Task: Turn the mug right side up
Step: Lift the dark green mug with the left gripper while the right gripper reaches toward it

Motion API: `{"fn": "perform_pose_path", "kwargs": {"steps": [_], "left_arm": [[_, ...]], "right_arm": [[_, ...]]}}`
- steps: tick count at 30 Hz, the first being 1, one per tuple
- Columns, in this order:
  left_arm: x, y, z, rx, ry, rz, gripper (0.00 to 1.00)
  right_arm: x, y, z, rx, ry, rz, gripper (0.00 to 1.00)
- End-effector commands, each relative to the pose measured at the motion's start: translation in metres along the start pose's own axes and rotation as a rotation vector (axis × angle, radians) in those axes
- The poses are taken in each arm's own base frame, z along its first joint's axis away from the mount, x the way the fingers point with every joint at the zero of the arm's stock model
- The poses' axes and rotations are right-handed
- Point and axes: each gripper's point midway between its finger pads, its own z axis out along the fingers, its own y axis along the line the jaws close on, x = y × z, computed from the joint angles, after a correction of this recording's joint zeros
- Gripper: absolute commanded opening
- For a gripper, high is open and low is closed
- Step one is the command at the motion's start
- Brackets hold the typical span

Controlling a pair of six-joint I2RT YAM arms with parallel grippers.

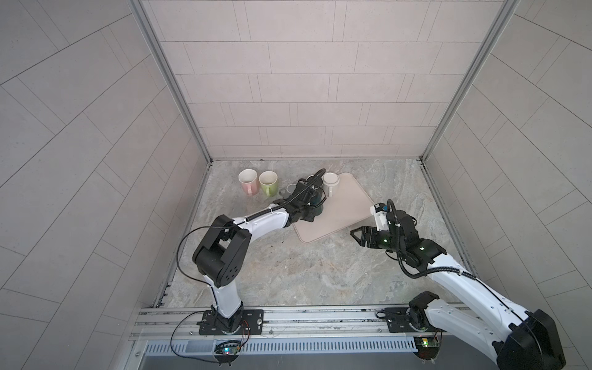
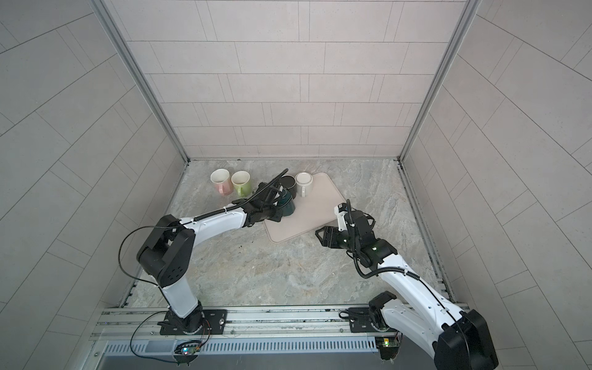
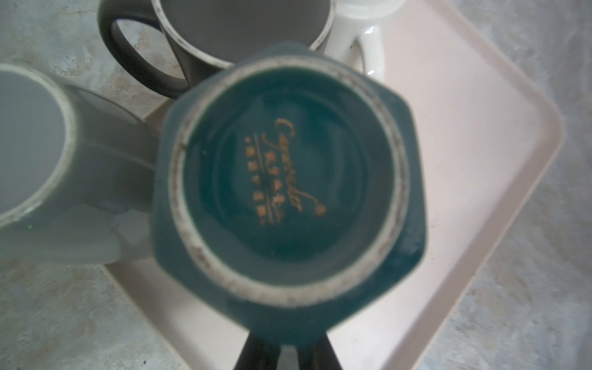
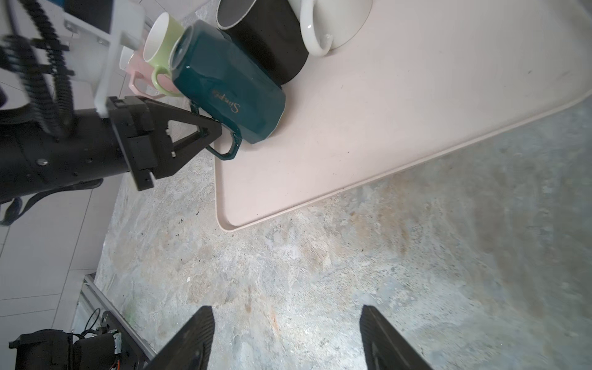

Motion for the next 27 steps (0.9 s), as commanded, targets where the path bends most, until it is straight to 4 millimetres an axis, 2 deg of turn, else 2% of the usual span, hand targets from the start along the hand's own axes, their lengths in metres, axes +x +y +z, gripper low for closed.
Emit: {"fn": "perform_pose_path", "kwargs": {"steps": [1, 6, 13, 16, 20, 27], "left_arm": [[-0.063, -0.033, -0.042, 0.175, -0.234, -0.079, 0.0], [-0.083, -0.055, -0.07, 0.312, -0.303, -0.139, 0.0], [-0.104, -0.072, -0.11, 0.458, -0.405, -0.219, 0.0], [-0.11, -0.08, -0.125, 0.521, -0.431, -0.23, 0.0], [-0.115, -0.09, -0.133, 0.588, -0.433, -0.244, 0.0], [-0.119, -0.105, -0.148, 0.707, -0.439, -0.278, 0.0]], "right_arm": [[-0.029, 0.023, 0.006, -0.126, -0.119, 0.049, 0.73], [-0.054, 0.045, 0.012, -0.259, -0.217, 0.082, 0.71], [-0.088, 0.076, 0.006, -0.425, -0.342, 0.092, 0.66], [-0.096, 0.083, 0.008, -0.453, -0.349, 0.084, 0.66], [-0.108, 0.098, 0.008, -0.528, -0.37, 0.068, 0.63], [-0.127, 0.117, 0.009, -0.635, -0.402, 0.06, 0.52]]}}
